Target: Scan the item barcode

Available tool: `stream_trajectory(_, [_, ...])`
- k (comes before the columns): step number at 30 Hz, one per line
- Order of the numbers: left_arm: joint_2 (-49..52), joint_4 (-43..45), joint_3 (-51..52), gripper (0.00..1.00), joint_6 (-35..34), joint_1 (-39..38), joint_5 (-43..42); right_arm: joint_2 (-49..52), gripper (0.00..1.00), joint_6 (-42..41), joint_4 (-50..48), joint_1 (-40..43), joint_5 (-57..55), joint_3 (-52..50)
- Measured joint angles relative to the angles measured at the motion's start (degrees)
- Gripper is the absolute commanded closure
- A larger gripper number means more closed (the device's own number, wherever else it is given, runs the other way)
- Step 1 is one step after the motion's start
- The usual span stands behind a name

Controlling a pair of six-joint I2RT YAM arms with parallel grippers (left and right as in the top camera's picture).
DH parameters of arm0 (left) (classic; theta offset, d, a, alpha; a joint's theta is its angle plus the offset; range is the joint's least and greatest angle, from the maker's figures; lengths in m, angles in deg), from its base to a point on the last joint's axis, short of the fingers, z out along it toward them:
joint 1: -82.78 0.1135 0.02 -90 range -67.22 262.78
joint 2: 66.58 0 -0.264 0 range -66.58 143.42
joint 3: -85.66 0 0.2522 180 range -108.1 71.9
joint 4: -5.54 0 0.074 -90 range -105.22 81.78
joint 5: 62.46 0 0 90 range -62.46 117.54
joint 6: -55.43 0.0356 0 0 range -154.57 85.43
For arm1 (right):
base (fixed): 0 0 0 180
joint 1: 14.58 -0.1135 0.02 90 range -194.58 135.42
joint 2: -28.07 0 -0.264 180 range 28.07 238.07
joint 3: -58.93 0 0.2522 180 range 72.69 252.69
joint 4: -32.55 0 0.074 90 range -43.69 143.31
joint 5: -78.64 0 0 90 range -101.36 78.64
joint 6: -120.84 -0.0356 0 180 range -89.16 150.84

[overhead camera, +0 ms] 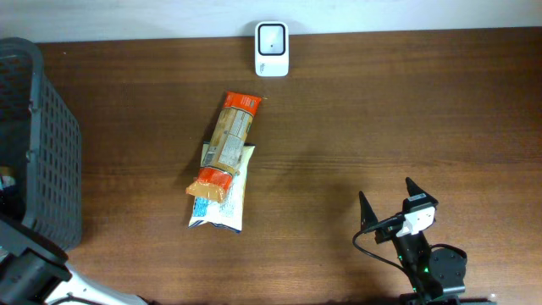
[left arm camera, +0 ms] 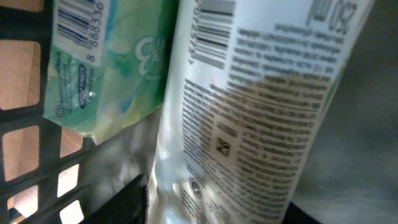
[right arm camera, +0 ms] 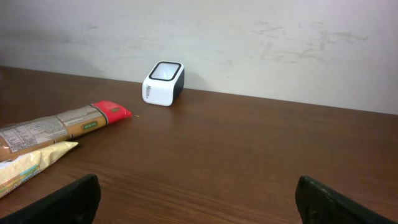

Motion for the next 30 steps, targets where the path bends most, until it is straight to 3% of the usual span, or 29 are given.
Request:
stream_trajectory(2, [0.1,0.4,0.1,0.94,-1.1,0.1,0.6,0.0,0.01,0.0,0.0,0.0,0.0,0.0])
stream_trajectory(4, [0.0,0.4,0.1,1.0,-1.3,0.1,0.8,0.0,0.01,0.0,0.0,0.0,0.0,0.0])
stream_trajectory(9, [-0.3,-0.6,0.1,1.0,-2.3,-1.7,1.7,0.0,0.01,0.0,0.0,0.0,0.0,0.0])
stream_trajectory(14, [-3.5,-3.0,-3.3,1.0,-7.1,-8.9,-0.2,0.0,0.02,0.0,0.0,0.0,0.0,0.0])
stream_trajectory(19, [-19.6,-2.3,-17.5,1.0,-11.9,-13.7,-0.8,0.0,0.01,0.0,0.0,0.0,0.0,0.0])
stream_trajectory(21, [-28.6,-2.8,-19.9,1.0,-14.6,-18.0,-1.3,0.0,0.01,0.0,0.0,0.0,0.0,0.0])
stream_trajectory(24, [-37.5,-9.6,-21.2,1.0,-16.9,-29.7,-8.6,0.0,0.01,0.0,0.0,0.0,0.0,0.0])
stream_trajectory(27, [-35.3,-15.0,-16.1,1.0,-19.6,-42.1,-13.7,0.0,0.01,0.0,0.0,0.0,0.0,0.0])
stream_trajectory(30, [-25.8,-12.6,-3.7,1.0,-21.1,-49.8,-15.8,0.0,0.01,0.1,0.0,0.0,0.0,0.0])
